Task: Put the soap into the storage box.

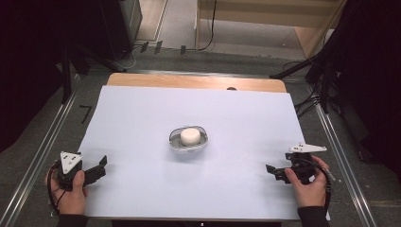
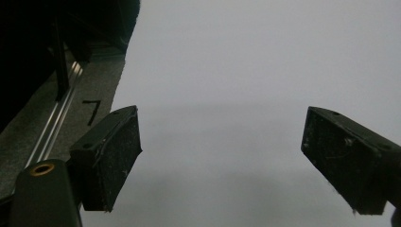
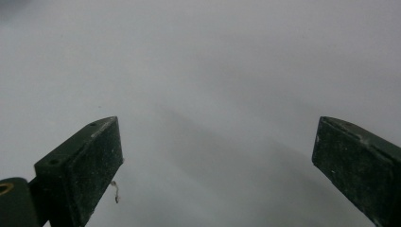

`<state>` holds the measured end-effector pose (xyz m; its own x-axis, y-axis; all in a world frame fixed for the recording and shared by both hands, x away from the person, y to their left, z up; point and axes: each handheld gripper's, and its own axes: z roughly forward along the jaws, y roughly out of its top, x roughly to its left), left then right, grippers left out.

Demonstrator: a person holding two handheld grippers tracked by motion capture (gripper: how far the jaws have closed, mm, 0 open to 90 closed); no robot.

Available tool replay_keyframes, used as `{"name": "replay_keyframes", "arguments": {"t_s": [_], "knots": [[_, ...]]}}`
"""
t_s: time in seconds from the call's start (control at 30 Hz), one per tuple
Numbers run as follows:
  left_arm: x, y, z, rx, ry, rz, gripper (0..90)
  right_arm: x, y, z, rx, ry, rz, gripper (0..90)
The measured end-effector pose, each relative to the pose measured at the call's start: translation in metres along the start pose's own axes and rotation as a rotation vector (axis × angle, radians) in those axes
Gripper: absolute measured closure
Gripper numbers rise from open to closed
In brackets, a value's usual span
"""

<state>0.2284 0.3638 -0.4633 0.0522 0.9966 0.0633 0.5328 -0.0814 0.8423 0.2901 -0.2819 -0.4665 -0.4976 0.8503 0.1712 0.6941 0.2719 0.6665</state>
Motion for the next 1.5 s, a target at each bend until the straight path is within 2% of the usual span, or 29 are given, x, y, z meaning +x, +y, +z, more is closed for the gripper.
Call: {"name": "replay_keyframes", "arguments": {"t_s": [0.3,0.63,0.9,1.13,1.4,1.5], "knots": [[0.0,0.0,0.0,0.0,0.002,0.001,13.2,-0.014,-0.018,-0.014,-0.021,-0.016,0.034,3.0],[0.0,0.0,0.0,0.0,0.003,0.001,13.2,-0.027,-0.034,-0.021,-0.033,-0.026,0.062,3.0],[0.0,0.0,0.0,0.002,0.004,0.002,13.2,-0.04,-0.051,-0.029,-0.071,-0.021,0.091,3.0],[-0.001,0.0,0.0,0.003,0.003,0.005,13.2,-0.045,-0.063,-0.04,-0.103,-0.031,0.113,3.0],[-0.001,0.0,0.0,0.001,0.005,0.004,13.2,-0.047,-0.073,-0.048,-0.157,-0.014,0.128,3.3],[-0.001,0.0,0.0,0.001,0.005,0.005,13.2,-0.047,-0.073,-0.047,-0.15,-0.017,0.129,3.5]]}}
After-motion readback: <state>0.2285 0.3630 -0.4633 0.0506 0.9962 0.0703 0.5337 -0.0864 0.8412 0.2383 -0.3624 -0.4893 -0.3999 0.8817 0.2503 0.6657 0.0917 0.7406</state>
